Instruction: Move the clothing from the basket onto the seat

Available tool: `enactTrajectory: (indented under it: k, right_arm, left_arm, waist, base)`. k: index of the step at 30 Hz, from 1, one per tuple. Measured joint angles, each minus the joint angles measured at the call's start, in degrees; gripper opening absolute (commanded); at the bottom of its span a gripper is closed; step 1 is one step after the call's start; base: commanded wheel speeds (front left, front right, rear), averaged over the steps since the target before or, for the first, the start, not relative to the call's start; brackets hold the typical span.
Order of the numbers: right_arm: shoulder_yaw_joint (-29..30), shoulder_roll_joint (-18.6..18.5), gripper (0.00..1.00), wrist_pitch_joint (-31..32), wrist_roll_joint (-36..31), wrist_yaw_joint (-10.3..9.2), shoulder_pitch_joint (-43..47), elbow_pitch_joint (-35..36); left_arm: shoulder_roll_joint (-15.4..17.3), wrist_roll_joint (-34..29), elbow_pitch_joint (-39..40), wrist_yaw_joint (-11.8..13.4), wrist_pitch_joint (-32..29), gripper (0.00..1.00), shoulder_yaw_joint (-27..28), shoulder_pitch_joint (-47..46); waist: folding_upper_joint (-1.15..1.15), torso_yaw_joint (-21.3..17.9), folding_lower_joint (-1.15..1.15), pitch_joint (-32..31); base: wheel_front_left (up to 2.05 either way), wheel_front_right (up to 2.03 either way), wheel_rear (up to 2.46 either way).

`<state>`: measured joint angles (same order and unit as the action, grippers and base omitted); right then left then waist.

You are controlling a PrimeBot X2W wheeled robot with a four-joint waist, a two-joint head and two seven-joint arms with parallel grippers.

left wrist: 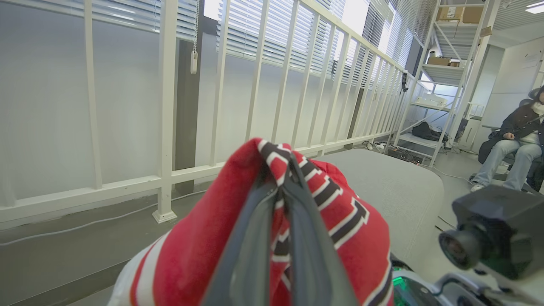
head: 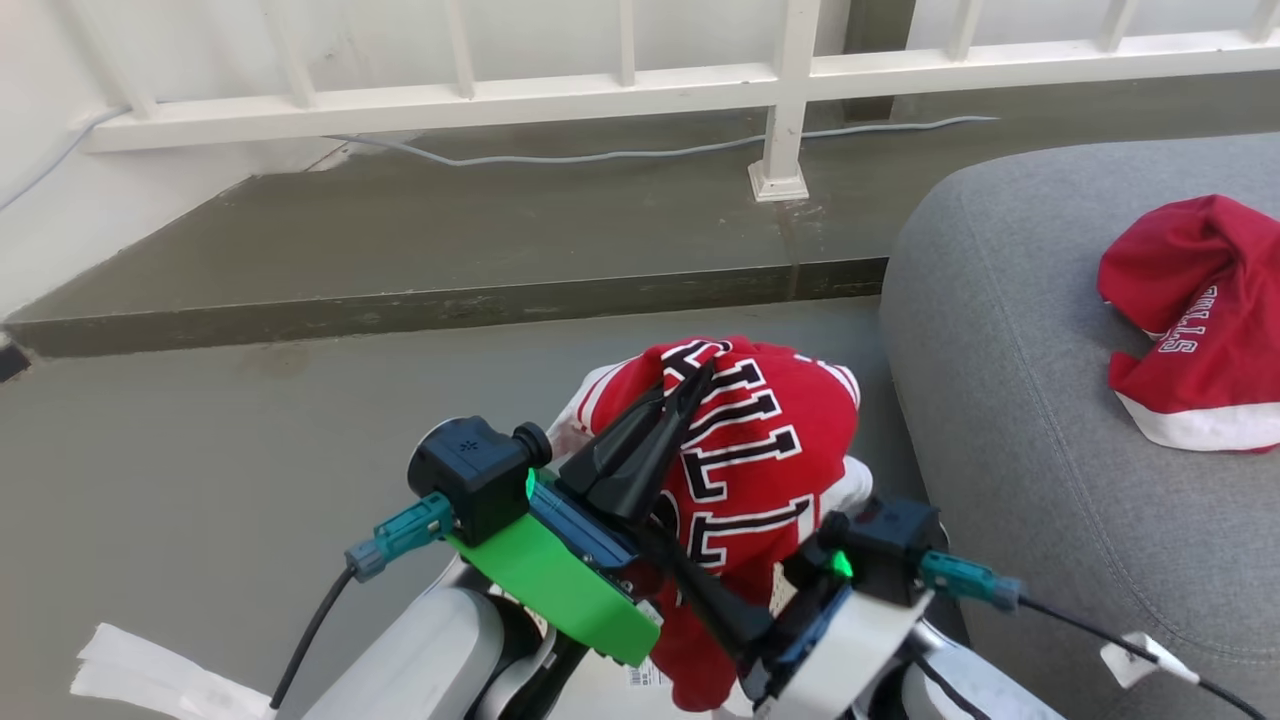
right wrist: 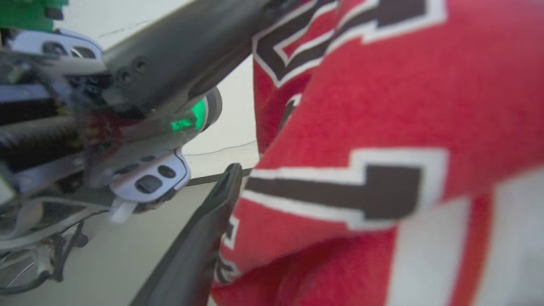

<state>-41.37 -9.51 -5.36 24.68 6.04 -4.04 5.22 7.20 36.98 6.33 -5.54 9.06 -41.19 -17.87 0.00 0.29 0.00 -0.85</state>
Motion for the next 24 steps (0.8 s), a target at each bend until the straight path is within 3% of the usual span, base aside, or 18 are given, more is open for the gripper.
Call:
enactTrajectory:
  k: [1, 10, 11, 12, 13, 14, 24]
  right_arm:
    - [0.0, 0.3, 0.0, -0.2, 0.1, 0.0, -0.7, -0.6]
    - [-0.6, 1.5, 0.0, -2.0, 0.5, 0.51, -4.0, -5.8]
    - [-0.7, 1.7, 0.0, -2.2, 0.6, 0.51, -4.2, -6.3]
    - [-0.7, 1.9, 0.0, -2.5, 0.6, 0.52, -4.3, -6.7]
    - [-0.8, 1.9, 0.0, -2.7, 0.6, 0.52, -4.6, -7.2]
    - [-0.8, 1.9, 0.0, -2.7, 0.6, 0.52, -4.9, -7.6]
    - [0.8, 1.8, 0.0, -5.0, 1.7, 0.53, -8.2, -11.4]
  left_arm:
    - [0.0, 0.0, 0.0, 0.0, 0.1, 0.0, 0.1, 0.0]
    - [0.0, 0.0, 0.0, -0.1, 0.1, 0.03, -0.1, -0.1]
    - [0.1, 0.0, 0.0, -0.1, 0.1, 0.33, -0.1, -0.1]
    - [0.1, 0.0, -0.1, -0.1, 0.1, 0.47, -0.1, -0.1]
    - [0.1, 0.0, -0.1, -0.1, 0.1, 0.83, -0.1, -0.1]
    - [0.2, 0.0, -0.1, -0.1, 0.1, 1.0, -0.1, -0.1]
    - [1.0, -0.5, 0.0, -0.1, 0.1, 1.0, 0.1, -0.1]
  waist:
    - [0.0, 0.2, 0.0, 0.0]
    - [0.0, 1.0, 0.0, -0.1]
    - [0.0, 1.0, 0.0, -0.1]
    - [0.0, 1.0, 0.0, -0.1]
    - [0.0, 1.0, 0.0, -0.1]
    - [0.0, 1.0, 0.0, -0.1]
    - [0.0, 0.5, 0.0, 0.1]
  base:
    - [0.0, 0.0, 0.0]
    - [0.0, 0.0, 0.0]
    - [0.0, 0.0, 0.0]
    - [0.0, 0.0, 0.0]
    - [0.0, 0.0, 0.0]
    - [0.0, 0.0, 0.0]
    - [0.0, 0.0, 0.0]
